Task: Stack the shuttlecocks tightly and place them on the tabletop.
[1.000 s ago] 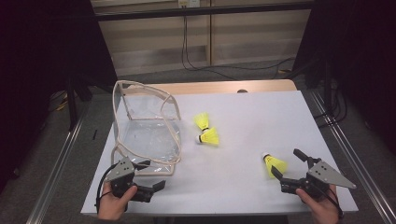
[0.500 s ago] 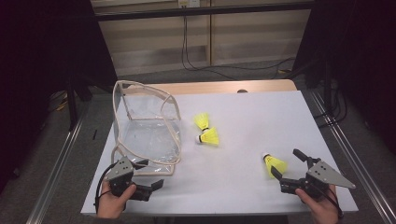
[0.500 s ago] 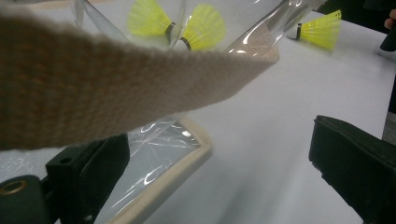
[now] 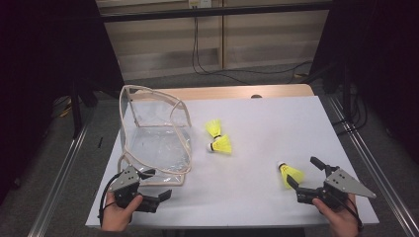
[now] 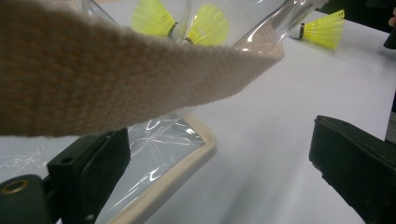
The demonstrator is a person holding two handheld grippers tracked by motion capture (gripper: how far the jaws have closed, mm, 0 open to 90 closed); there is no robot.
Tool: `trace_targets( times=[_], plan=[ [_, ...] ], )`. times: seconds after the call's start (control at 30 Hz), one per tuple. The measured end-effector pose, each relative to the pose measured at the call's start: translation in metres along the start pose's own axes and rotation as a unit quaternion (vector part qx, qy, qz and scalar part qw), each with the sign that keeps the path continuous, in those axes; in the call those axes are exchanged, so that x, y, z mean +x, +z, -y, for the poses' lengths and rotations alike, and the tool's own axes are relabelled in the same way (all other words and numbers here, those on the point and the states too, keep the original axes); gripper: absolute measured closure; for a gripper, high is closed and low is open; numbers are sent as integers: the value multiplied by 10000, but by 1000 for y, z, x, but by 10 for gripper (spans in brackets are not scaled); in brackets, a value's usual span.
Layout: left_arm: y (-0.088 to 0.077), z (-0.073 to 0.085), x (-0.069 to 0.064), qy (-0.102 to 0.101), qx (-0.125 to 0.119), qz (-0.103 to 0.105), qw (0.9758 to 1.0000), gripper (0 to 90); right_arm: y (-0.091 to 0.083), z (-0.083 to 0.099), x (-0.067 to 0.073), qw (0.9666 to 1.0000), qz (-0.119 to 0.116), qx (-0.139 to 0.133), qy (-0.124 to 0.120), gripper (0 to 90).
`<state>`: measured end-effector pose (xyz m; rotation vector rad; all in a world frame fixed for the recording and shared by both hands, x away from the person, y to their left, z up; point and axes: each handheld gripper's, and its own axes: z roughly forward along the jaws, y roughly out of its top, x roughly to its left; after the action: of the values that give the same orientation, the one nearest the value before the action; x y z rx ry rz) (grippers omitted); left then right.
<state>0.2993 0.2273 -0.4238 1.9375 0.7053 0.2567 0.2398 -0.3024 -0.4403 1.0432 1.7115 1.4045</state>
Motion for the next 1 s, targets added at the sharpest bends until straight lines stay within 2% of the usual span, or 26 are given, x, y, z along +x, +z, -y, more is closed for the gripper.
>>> trace_targets(
  times=[0.2, 0.6, 0.87, 0.93, 1.0],
  plan=[
    [1, 0, 0, 24, 1, -7, 10000, 48, 1, -1, -2, 10000, 48, 31, -10, 24],
    [2, 0, -1, 0, -25, 4, 10000, 39, 5, -3, -10, 9995, 82, 295, -32, 17],
    [1, 0, 0, 2, -2, 21, 10000, 36, 6, -4, -13, 9988, 15, 482, -78, 12],
    [2, 0, 0, -82, -27, 31, 10000, 36, 7, -4, -14, 9985, -12, 537, -56, 13],
    [2, -1, 0, -55, -2, 19, 10000, 36, 7, -3, -15, 9983, -47, 587, -14, 15]
  ],
)
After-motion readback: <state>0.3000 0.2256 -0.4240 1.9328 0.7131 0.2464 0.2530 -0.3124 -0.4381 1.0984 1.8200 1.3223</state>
